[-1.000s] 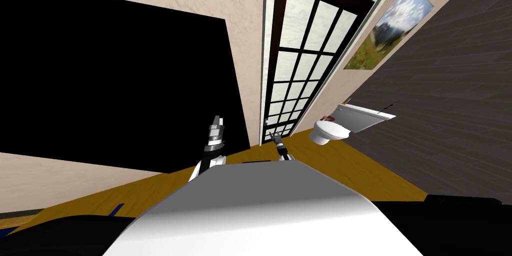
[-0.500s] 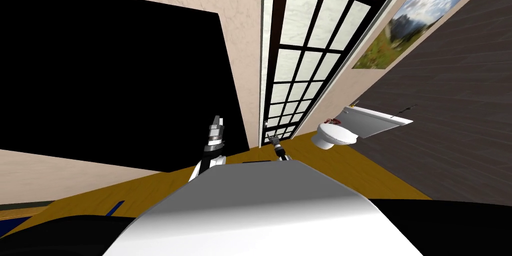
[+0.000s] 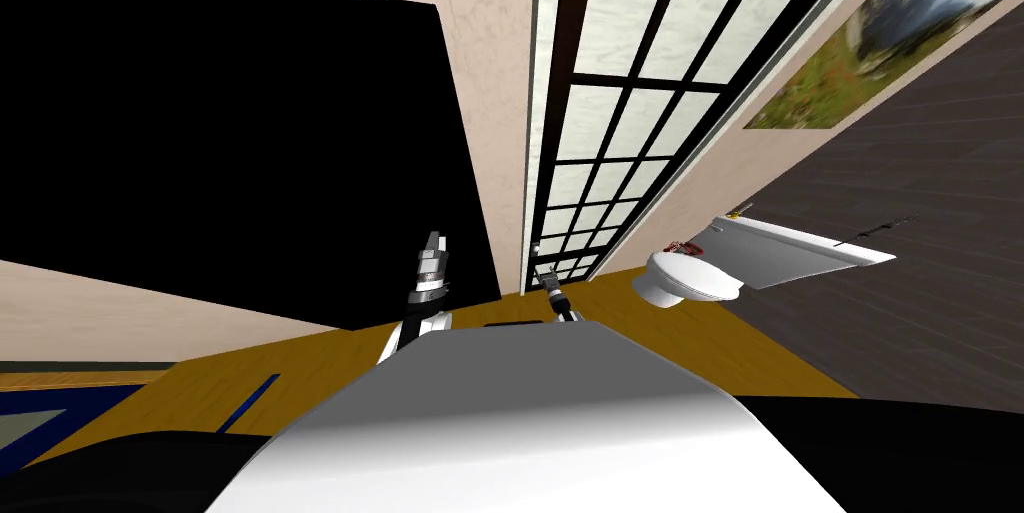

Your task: Pull the door open

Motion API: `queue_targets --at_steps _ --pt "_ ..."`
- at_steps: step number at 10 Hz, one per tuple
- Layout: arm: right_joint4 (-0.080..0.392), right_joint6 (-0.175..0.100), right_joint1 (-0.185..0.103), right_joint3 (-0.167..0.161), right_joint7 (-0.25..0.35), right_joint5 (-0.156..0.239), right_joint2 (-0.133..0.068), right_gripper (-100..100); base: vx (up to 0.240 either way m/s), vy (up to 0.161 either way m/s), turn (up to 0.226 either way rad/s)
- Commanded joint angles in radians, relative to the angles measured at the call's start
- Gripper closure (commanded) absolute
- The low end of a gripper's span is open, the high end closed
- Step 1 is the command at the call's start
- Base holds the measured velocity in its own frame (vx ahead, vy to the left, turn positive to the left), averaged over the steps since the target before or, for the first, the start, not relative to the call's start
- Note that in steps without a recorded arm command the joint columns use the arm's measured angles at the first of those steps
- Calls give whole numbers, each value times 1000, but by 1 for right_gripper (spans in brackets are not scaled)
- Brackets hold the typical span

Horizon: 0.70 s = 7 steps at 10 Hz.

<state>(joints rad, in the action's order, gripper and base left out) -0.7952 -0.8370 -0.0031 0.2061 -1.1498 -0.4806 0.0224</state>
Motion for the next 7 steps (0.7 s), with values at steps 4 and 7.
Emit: queue_targets --at_steps 4,7 --pt "50 -5 -37 17 -70 83 -31 -100 -77 57 167" --pt "77 -6 -58 27 -111 134 -39 -100 19 31 182"
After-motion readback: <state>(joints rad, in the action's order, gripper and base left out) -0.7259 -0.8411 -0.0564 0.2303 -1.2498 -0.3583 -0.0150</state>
